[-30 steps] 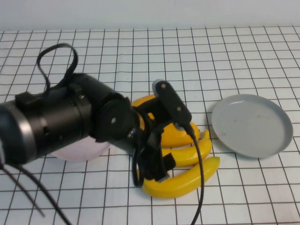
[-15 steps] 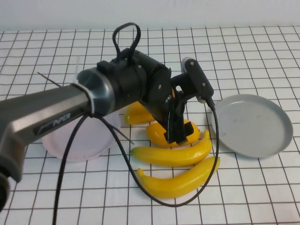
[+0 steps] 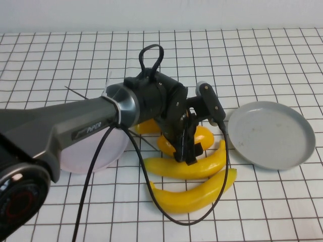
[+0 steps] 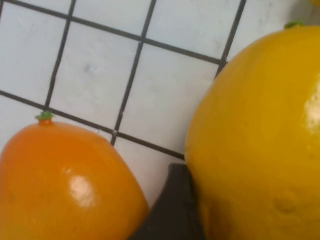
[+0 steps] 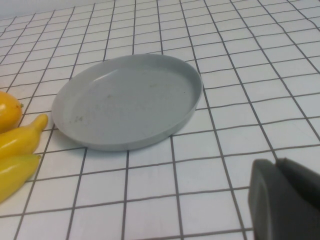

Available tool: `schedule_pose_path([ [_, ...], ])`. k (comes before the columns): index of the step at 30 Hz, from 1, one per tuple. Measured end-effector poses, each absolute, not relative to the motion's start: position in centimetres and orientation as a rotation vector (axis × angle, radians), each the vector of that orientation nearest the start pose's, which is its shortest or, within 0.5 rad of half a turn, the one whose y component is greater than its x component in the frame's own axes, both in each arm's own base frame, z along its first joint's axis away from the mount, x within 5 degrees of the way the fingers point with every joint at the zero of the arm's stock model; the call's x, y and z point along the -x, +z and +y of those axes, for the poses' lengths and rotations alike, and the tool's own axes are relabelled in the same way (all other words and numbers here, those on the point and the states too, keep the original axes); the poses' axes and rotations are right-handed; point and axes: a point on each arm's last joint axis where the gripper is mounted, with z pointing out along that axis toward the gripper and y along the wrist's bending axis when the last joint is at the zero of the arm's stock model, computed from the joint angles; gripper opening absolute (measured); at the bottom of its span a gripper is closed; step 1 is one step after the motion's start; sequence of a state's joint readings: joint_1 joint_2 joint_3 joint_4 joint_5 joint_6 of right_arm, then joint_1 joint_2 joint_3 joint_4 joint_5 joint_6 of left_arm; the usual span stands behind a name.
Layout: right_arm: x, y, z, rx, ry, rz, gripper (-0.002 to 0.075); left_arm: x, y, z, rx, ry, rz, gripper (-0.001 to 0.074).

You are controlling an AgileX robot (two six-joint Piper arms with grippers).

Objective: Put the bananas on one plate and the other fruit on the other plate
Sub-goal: Put one type of fruit in the left plate

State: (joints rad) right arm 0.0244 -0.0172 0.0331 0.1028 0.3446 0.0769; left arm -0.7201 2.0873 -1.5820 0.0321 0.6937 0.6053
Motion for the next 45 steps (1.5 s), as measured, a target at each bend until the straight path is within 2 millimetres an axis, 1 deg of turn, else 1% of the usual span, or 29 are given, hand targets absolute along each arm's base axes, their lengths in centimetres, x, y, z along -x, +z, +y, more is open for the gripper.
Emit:
schedule_pose_path([
  [2,-5.3,17.2,0.4,-0.113,0.17,1.842,-0.0016,-34.1,18.7,-29.6,-1.666,-0.006,2.102,0.0549],
  [4,-5.3,17.2,0.4,-0.113,0.17,1.842,-0.0016,-34.2,18.9,-29.6,-1.666,-0.007,2.11,0.0542],
  [6,-5.3,17.2,0.4,-0.113,0.17,1.842,-0.0017,-34.2,19.7,-29.5,-1.666,-0.003,2.107,0.0542],
  [8,-5.3,17.2,0.4,-0.113,0.17,1.842,-0.0017,-34.0,21.3,-29.3,-1.649,0.015,2.086,0.0542],
  [12,-5.3,17.2,0.4,-0.113,0.17,1.842,-0.0017,-32.9,26.2,-28.3,-1.561,0.078,2.026,0.0542],
  [14,-5.3,17.2,0.4,-0.113,0.17,1.842,-0.0017,-31.9,28.1,-27.0,-1.509,0.091,2.016,0.0542],
  [16,-5.3,17.2,0.4,-0.113,0.17,1.842,-0.0016,-31.3,28.7,-25.2,-1.47,0.102,2.028,0.0542],
  [17,-5.3,17.2,0.4,-0.113,0.17,1.842,-0.0017,-31.1,28.6,-24.0,-1.447,0.107,2.048,0.0542],
  [19,-5.3,17.2,0.4,-0.113,0.17,1.842,-0.0017,-31.0,27.8,-21.2,-1.384,0.122,2.113,0.0542],
  [21,-5.3,17.2,0.4,-0.113,0.17,1.842,-0.0017,-31.5,26.7,-18.3,-1.278,0.134,2.201,0.0542],
  [24,-5.3,17.2,0.4,-0.113,0.17,1.842,-0.0016,-32.7,25.0,-14.7,-1.104,0.145,2.319,0.0542],
  [26,-5.3,17.2,0.4,-0.113,0.17,1.842,-0.0016,-33.5,24.0,-13.0,-1.002,0.147,2.373,0.0542],
  [28,-5.3,17.2,0.4,-0.113,0.17,1.842,-0.0016,-34.4,23.1,-11.7,-0.921,0.149,2.412,0.055],
  [31,-5.3,17.2,0.4,-0.113,0.17,1.842,-0.0017,-35.3,21.7,-10.9,-0.847,0.145,2.455,0.0578],
  [33,-5.3,17.2,0.4,-0.113,0.17,1.842,-0.0016,-35.5,21.0,-10.7,-0.821,0.146,2.479,0.0589],
  [35,-5.3,17.2,0.4,-0.113,0.17,1.842,-0.0016,-35.6,20.8,-10.6,-0.819,0.153,2.485,0.0594],
  [42,-5.3,17.2,0.4,-0.113,0.17,1.842,-0.0016,-35.6,20.9,-10.4,-0.802,0.183,2.494,0.0596],
  [45,-5.3,17.2,0.4,-0.113,0.17,1.842,-0.0017,-35.4,21.8,-10.2,-0.806,0.205,2.495,0.0596],
])
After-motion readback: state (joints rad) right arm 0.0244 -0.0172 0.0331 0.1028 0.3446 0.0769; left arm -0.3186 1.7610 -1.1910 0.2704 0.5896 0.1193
